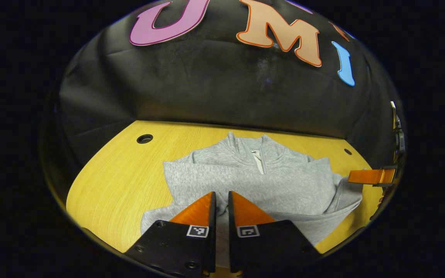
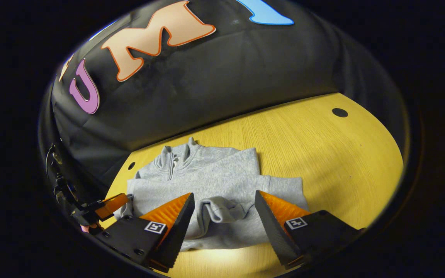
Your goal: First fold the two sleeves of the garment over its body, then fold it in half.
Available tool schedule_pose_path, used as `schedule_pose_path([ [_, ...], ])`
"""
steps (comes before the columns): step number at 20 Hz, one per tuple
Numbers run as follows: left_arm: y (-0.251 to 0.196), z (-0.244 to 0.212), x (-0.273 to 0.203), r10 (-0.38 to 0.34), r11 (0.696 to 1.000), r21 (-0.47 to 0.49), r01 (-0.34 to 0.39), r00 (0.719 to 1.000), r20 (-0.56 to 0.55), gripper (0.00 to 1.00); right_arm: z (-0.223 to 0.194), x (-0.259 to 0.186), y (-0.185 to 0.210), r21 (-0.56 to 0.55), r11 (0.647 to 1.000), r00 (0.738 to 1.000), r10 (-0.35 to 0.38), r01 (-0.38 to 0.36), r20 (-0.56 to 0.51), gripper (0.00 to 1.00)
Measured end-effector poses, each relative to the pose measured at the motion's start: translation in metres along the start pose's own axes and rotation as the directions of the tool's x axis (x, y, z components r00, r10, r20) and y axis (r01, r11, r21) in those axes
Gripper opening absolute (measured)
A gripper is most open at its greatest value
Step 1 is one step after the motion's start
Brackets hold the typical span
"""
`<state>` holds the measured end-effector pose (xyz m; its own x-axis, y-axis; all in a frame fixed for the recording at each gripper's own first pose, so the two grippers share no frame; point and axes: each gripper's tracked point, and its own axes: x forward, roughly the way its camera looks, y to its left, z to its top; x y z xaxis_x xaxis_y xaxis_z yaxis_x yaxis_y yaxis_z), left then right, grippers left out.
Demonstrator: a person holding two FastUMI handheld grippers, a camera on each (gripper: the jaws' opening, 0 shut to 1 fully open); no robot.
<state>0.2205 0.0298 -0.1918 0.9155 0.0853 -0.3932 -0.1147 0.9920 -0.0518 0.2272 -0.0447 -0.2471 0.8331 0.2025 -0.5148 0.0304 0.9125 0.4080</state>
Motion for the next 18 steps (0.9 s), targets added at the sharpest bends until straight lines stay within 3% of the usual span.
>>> schedule_pose_path([
  [1,0.004,0.001,0.003,0.013,1.000,0.005,-0.013,1.000,0.002,0.31,0.003,0.002,0.002,0.003,1.000,1.000,0.001,-0.001,0.012,0.97],
  [2,0.004,0.002,0.001,0.013,1.000,0.005,-0.013,1.000,0.001,0.35,0.006,0.003,0.002,0.004,1.000,1.000,-0.001,0.001,0.029,0.94],
  [3,0.006,0.005,0.001,0.015,1.000,0.003,-0.015,1.000,0.003,0.55,0.013,0.002,0.005,0.004,1.000,0.999,0.005,-0.005,0.050,0.94],
  [4,0.008,0.006,0.000,0.023,1.000,0.002,-0.023,1.000,0.005,0.59,0.018,0.001,0.010,0.003,1.000,0.997,0.013,-0.014,0.070,0.98],
  [6,0.019,0.014,-0.011,0.064,0.998,0.002,-0.064,0.998,0.013,0.97,0.031,-0.005,0.019,-0.026,0.999,0.993,0.024,-0.022,0.117,0.98],
  [9,0.021,0.034,-0.036,0.052,0.998,-0.027,-0.051,0.998,0.044,0.95,0.048,-0.024,0.032,-0.084,0.996,0.985,0.033,-0.019,0.170,0.94],
  [10,0.022,0.044,-0.046,0.047,0.998,-0.035,-0.045,0.997,0.062,0.94,0.053,-0.032,0.037,-0.104,0.994,0.983,0.038,-0.020,0.181,0.98],
  [13,0.025,0.079,-0.089,0.038,0.999,-0.027,-0.035,0.989,0.140,0.94,0.064,-0.068,0.055,-0.160,0.987,0.971,0.057,-0.019,0.231,0.98],
  [14,0.026,0.086,-0.103,0.039,0.999,-0.018,-0.037,0.986,0.160,0.94,0.067,-0.082,0.060,-0.183,0.983,0.965,0.056,-0.008,0.257,0.94],
  [18,0.031,0.094,-0.157,0.042,0.999,-0.013,-0.041,0.980,0.192,0.94,0.072,-0.142,0.092,-0.263,0.965,0.931,0.098,-0.003,0.351,0.98],
])
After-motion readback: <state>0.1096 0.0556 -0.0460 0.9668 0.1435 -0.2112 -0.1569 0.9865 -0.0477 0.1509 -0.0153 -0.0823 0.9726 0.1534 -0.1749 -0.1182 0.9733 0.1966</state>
